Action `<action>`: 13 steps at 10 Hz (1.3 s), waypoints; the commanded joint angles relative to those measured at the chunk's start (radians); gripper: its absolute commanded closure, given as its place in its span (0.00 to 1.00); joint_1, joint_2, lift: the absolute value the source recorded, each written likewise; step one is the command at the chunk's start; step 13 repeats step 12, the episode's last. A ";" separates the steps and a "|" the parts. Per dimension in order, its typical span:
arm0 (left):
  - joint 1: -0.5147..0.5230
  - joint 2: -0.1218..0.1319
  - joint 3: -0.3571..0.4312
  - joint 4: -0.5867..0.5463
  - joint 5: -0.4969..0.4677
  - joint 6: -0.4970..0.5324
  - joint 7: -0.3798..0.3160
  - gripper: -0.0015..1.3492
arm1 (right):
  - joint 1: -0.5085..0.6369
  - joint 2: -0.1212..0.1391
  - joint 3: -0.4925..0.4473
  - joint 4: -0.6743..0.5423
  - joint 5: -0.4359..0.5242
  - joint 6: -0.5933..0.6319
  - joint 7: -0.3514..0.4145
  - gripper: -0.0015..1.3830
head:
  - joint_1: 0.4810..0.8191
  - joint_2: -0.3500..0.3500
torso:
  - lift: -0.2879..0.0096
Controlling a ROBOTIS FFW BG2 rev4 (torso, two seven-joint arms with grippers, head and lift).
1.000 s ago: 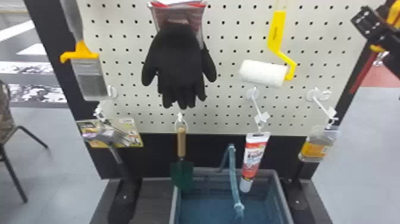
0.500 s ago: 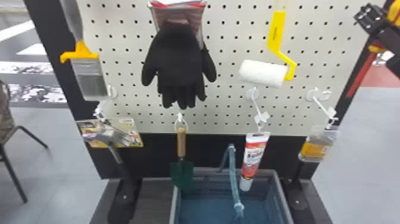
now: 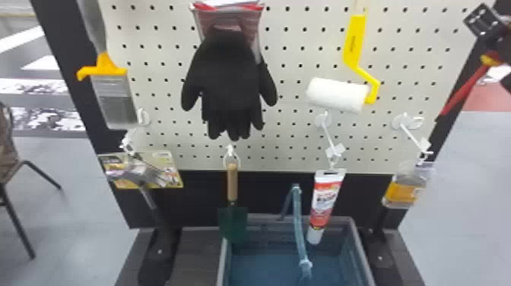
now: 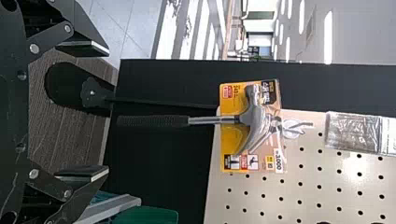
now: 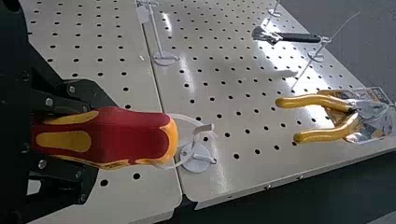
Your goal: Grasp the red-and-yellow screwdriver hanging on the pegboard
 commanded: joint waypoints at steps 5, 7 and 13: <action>-0.002 0.000 -0.002 0.000 0.000 0.002 0.000 0.28 | -0.002 0.007 0.000 0.001 -0.005 -0.001 0.000 0.86 | 0.20 0.50 | 0.63; -0.002 0.002 0.000 0.000 0.000 0.002 0.000 0.28 | -0.004 0.010 0.000 0.001 -0.005 -0.003 0.001 0.86 | 0.20 0.50 | 0.63; -0.004 0.003 0.000 0.000 0.002 0.003 0.000 0.28 | -0.004 0.010 -0.002 0.004 -0.003 -0.005 0.000 0.86 | 0.20 0.50 | 0.63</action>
